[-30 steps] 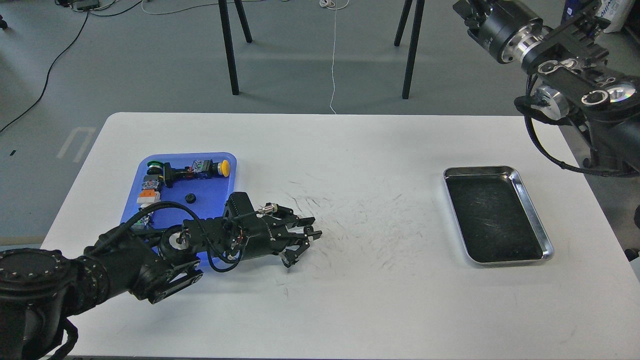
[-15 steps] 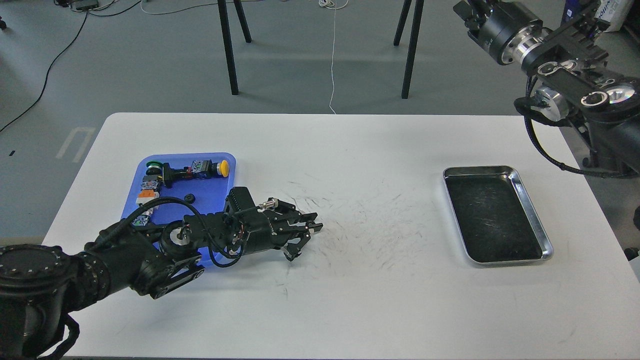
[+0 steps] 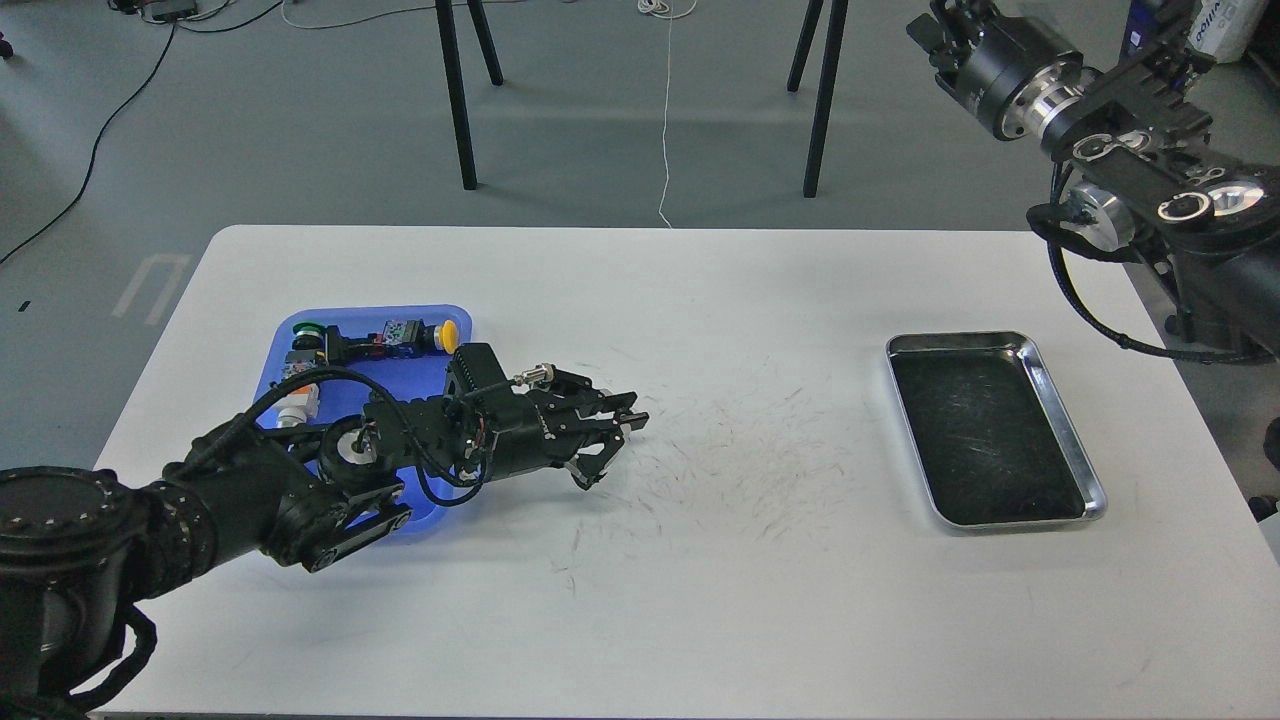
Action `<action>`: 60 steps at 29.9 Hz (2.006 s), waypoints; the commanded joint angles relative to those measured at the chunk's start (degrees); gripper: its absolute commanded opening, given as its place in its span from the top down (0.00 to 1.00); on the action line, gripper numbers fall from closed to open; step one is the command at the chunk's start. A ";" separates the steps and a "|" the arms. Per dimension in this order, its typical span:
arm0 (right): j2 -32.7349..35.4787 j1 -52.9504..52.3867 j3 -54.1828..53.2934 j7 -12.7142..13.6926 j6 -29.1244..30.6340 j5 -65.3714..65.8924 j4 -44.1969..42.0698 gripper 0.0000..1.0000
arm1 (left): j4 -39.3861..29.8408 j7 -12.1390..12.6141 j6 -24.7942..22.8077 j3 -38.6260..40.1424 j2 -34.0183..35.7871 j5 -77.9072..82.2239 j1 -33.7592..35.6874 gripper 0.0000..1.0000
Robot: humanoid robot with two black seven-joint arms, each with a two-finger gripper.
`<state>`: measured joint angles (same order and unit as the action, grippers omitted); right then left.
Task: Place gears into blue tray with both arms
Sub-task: 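Carry the gear with the left gripper to the part in the blue tray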
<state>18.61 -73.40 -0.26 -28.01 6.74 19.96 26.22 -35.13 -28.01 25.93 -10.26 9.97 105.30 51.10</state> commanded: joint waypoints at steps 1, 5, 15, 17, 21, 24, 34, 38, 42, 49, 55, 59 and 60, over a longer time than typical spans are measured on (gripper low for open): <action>0.03 0.01 0.00 0.01 0.02 -0.01 0.06 0.03 | 0.07 0.01 -0.27 -0.11 0.75 -0.10 1.28 0.84; -0.06 0.01 -0.09 0.01 -0.06 -0.01 0.14 0.03 | -0.02 0.01 -0.53 -0.20 1.89 -0.01 2.34 0.84; -0.06 0.36 0.00 0.01 0.02 -0.01 0.32 0.03 | -8.54 0.01 -6.07 -0.20 10.23 -0.01 4.89 0.82; -0.15 0.36 0.00 0.01 -0.06 -0.09 0.32 0.03 | -9.25 0.01 -6.15 -0.29 11.64 0.08 5.50 0.82; -0.15 0.45 0.00 0.01 -0.06 -0.09 0.41 0.03 | -12.67 0.01 -6.16 -1.60 15.77 0.08 5.77 0.82; -0.24 0.53 0.00 0.01 -0.06 -0.09 0.41 0.03 | -14.43 0.01 -6.16 -2.14 18.23 0.08 6.56 0.82; -0.33 0.71 0.00 0.01 0.02 -0.09 0.67 0.03 | -21.90 0.01 -6.24 -2.66 28.16 0.17 6.56 0.81; -0.33 0.71 0.00 0.01 0.02 -0.09 0.76 0.03 | -23.22 0.01 -6.16 -3.36 30.28 0.17 6.03 0.81; 0.11 0.71 0.00 0.01 0.02 -0.09 1.02 0.03 | -22.87 0.01 -6.07 -4.33 30.89 0.26 5.07 0.81; 0.29 0.71 -0.09 0.01 0.11 -0.09 1.20 0.03 | -22.35 0.01 -6.07 -4.42 32.21 0.43 3.57 0.80; 0.82 0.62 -0.18 0.01 0.11 -0.09 1.20 0.03 | -21.73 0.01 -6.07 -4.51 32.30 0.61 1.64 0.80; 0.82 0.62 -0.18 0.01 0.11 -0.09 1.20 0.03 | -21.03 0.01 -6.07 -4.86 32.21 0.78 0.58 0.80; 0.82 0.62 -0.18 0.01 0.11 -0.09 1.20 0.03 | -21.03 0.01 -6.07 -5.12 32.21 0.78 0.58 0.80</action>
<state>19.41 -72.70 -0.44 -28.01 6.86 19.86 27.47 -56.44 -28.01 19.87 -14.86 42.26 105.97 52.00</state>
